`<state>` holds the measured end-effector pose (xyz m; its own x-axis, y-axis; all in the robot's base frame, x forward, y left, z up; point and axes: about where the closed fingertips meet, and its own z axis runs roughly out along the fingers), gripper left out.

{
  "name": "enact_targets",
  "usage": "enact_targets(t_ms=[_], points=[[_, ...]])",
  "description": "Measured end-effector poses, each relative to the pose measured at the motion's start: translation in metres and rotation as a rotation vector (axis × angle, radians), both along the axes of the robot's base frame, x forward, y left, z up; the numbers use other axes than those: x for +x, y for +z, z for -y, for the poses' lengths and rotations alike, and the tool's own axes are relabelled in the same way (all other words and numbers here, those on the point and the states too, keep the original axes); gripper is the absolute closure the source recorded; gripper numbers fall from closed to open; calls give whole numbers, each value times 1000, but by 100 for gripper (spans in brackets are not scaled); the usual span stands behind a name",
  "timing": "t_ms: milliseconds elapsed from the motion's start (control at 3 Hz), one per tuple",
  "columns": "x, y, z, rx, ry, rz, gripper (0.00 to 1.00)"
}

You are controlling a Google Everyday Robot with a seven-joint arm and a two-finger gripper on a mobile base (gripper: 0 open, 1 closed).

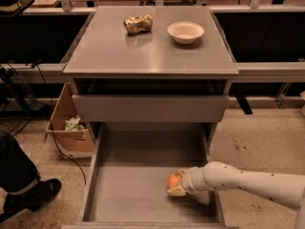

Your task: Place orange into middle drawer

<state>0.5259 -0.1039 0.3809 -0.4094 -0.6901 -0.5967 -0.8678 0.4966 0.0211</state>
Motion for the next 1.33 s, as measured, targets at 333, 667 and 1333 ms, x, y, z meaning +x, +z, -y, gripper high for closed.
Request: enact_targets(t_ms=[333,667,1333], points=[[-2,-4,1,1,-2,2,35],[-7,-8,3,4,-8,-1,12],[-12,-5,9,-6,-17,-9,0]])
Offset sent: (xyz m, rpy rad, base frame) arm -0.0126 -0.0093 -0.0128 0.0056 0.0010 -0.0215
